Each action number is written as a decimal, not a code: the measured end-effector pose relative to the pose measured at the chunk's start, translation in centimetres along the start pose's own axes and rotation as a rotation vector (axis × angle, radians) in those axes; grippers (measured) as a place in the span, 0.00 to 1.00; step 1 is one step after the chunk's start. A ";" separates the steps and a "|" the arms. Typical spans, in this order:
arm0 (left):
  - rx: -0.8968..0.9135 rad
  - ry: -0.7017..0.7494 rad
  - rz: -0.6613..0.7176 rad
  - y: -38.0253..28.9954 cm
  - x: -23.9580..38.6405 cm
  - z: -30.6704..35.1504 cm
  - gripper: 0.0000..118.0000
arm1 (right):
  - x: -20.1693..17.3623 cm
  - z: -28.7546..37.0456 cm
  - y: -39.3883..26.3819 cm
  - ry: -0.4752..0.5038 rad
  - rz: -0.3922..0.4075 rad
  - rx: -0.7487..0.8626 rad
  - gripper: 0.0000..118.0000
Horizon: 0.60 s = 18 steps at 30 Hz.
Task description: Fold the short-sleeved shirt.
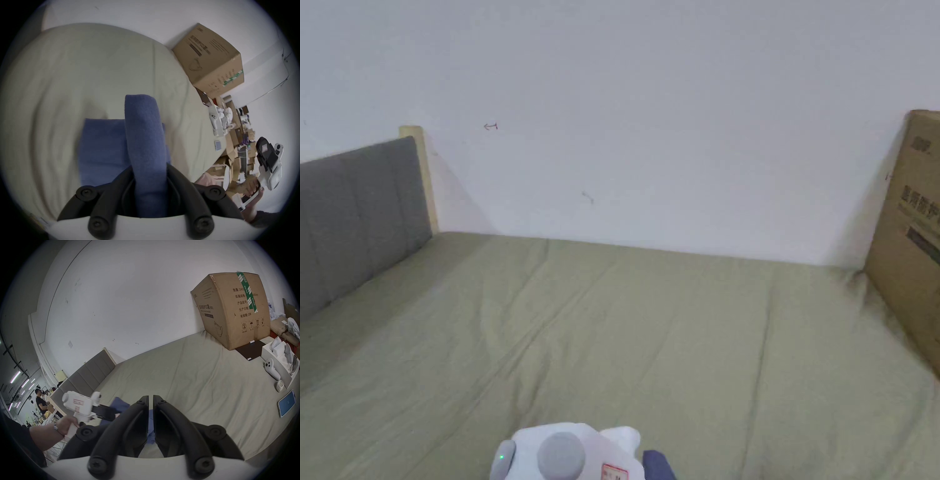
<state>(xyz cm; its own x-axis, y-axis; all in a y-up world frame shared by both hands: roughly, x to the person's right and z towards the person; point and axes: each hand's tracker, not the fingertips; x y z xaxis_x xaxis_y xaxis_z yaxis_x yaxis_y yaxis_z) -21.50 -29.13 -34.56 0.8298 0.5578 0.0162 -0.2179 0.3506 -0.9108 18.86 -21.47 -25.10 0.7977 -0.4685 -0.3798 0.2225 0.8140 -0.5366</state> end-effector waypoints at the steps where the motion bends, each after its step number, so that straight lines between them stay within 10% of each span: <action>1: -0.014 -0.024 0.034 0.2 0.5 -1.6 0.05 | 0.3 0.2 -0.1 -0.006 -0.005 0.003 0.05; 4: -0.057 -0.157 0.102 0.4 0.9 -5.0 0.12 | 1.1 0.6 -0.4 -0.022 -0.024 0.005 0.05; 5: -0.063 -0.192 0.109 0.4 0.9 -5.9 0.28 | 1.4 0.7 -0.5 -0.028 -0.030 0.003 0.05; 7: -0.070 -0.203 0.111 0.2 0.8 -6.6 0.93 | 1.7 0.7 -0.7 -0.034 -0.045 -0.003 0.05; 8: -0.063 -0.207 0.112 -0.1 0.7 -6.3 1.00 | 1.9 0.7 -0.7 -0.034 -0.051 -0.004 0.05; 15: 0.125 -0.138 -0.080 -0.5 2.1 -0.1 0.87 | 2.3 0.9 -0.3 -0.040 -0.047 0.038 0.05; 18: 0.119 -0.121 -0.169 -1.1 3.9 -0.8 0.06 | 2.9 0.8 -0.1 -0.044 -0.049 0.050 0.05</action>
<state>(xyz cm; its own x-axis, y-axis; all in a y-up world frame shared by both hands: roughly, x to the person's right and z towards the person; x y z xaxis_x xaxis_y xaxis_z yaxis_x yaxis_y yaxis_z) -17.69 -27.92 -33.84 0.7936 0.5675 0.2197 -0.1463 0.5284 -0.8363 21.66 -22.60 -25.55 0.8087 -0.4933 -0.3205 0.2886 0.8075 -0.5145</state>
